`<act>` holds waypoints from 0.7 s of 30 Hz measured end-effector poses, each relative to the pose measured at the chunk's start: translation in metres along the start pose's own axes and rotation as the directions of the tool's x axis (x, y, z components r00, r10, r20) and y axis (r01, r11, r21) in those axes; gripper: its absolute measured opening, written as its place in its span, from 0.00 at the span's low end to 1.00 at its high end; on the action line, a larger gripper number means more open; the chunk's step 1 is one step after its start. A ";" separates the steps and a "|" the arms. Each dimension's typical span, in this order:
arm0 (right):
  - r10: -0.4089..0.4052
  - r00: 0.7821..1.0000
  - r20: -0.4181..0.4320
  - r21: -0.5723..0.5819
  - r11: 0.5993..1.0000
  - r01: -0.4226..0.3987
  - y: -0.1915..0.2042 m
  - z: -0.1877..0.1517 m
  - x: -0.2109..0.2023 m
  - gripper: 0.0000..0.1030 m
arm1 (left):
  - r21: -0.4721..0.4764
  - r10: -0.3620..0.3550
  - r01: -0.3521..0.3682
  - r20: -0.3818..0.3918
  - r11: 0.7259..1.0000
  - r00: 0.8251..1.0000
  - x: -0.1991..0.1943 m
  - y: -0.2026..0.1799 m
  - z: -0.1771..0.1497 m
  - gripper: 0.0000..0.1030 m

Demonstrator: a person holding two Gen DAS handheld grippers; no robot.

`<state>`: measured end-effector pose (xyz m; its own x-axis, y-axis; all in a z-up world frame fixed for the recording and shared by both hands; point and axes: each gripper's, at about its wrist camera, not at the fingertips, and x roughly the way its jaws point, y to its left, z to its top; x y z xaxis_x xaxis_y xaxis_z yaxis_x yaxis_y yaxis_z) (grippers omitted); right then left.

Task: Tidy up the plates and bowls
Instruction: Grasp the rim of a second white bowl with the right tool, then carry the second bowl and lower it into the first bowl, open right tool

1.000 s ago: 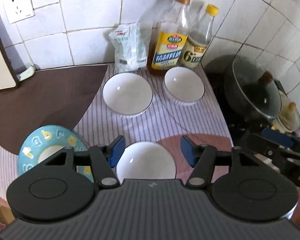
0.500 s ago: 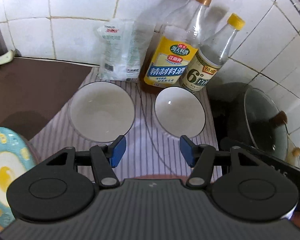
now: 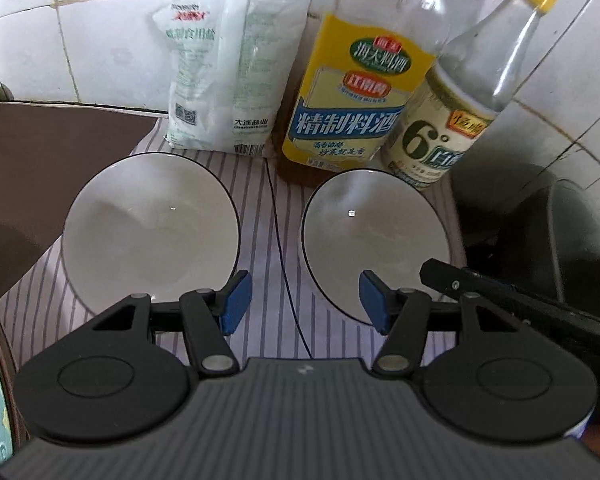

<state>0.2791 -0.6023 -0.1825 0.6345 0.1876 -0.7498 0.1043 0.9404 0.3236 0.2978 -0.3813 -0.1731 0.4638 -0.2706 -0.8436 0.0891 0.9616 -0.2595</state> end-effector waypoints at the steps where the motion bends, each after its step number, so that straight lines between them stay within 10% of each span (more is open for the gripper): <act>1: 0.002 1.000 -0.005 0.010 1.000 -0.002 -0.002 0.001 0.005 0.32 | 0.003 0.008 -0.008 -0.003 1.000 1.000 0.004 -0.001 0.001 0.55; 4: -0.005 0.999 -0.037 0.033 0.999 0.006 -0.006 0.003 0.017 0.15 | 0.017 0.020 -0.020 -0.025 1.000 0.999 0.015 -0.005 0.003 0.42; 11: -0.022 0.997 -0.069 0.039 0.999 0.025 -0.004 0.004 0.032 0.12 | -0.012 -0.027 0.026 -0.041 1.000 0.999 0.029 -0.004 -0.001 0.14; 21: 0.004 0.999 -0.052 0.079 0.997 0.001 0.001 -0.005 0.004 0.14 | 0.084 -0.040 0.046 -0.073 0.995 0.997 -0.005 -0.009 -0.006 0.14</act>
<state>0.2773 -0.5993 -0.1881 0.5943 0.2054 -0.7776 0.1651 0.9151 0.3680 0.2899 -0.3885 -0.1695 0.3940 -0.3115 -0.8647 0.1841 0.9485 -0.2578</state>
